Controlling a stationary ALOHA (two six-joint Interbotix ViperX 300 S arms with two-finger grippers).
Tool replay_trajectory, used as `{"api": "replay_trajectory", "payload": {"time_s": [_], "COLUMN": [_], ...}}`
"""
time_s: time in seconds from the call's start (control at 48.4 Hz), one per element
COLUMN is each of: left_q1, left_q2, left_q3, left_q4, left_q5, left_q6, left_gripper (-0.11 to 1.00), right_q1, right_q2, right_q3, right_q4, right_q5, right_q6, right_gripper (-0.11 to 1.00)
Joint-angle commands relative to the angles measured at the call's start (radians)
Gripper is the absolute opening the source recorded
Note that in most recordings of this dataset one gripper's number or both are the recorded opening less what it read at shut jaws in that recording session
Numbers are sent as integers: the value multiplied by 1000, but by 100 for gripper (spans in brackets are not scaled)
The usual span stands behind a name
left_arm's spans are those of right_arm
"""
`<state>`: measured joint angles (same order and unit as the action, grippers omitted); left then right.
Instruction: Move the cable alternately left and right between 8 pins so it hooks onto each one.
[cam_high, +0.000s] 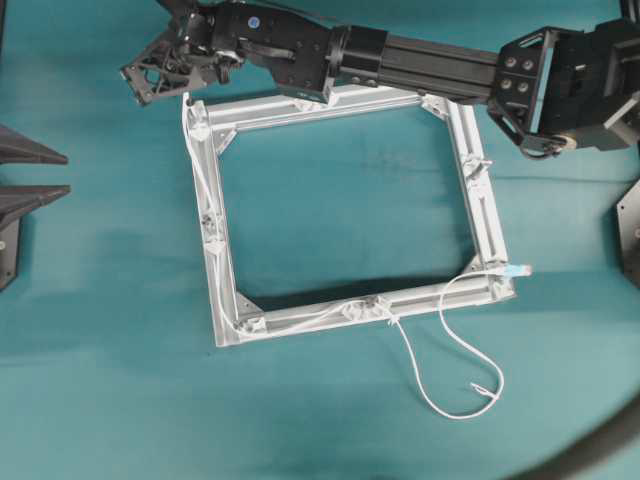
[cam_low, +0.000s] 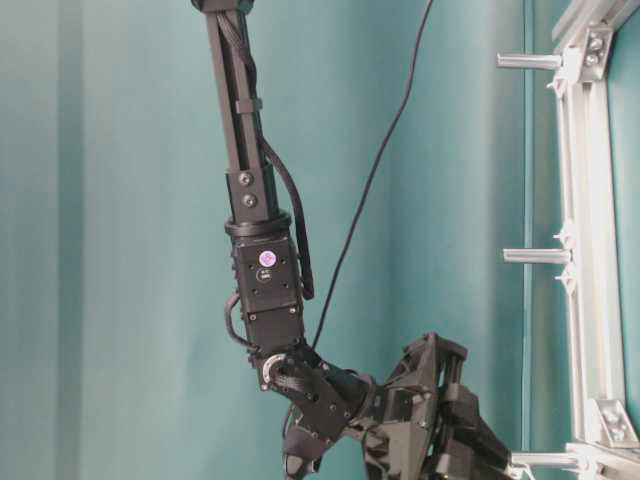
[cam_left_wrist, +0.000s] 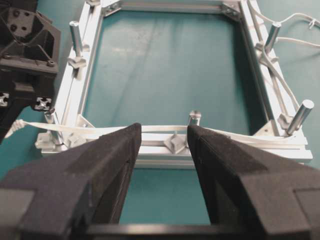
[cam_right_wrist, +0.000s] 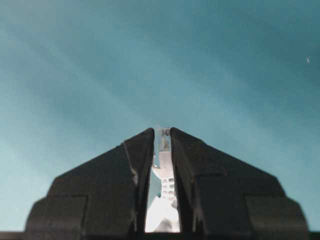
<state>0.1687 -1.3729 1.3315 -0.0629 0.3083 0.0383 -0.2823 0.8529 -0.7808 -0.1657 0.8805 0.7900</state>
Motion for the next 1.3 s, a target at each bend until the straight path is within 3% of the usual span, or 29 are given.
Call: {"api": "replay_trajectory", "payload": {"time_s": [0.0, 0.372, 0.579, 1.013, 1.282], "left_q1": [-3, -2, -2, -2, -2], "left_q2": [9, 9, 8, 8, 9], "left_q3": [-11, -11, -11, -11, -11], "left_q4": [0, 0, 0, 0, 0], "left_q5": [-3, -5, -3, -3, -3], "left_q6": [5, 6, 6, 5, 5], "left_gripper": [55, 55, 55, 55, 55], "right_q1": [2, 9, 28, 74, 137], "right_q2": [-64, -270, -380, -531, -558], "right_q3": [8, 382, 569, 807, 861], "right_q4": [-8, -21, -25, -25, -25], "right_q5": [8, -184, -245, -347, -420], "right_q6": [2, 112, 130, 178, 161], "right_gripper": [13, 13, 13, 13, 13]}}
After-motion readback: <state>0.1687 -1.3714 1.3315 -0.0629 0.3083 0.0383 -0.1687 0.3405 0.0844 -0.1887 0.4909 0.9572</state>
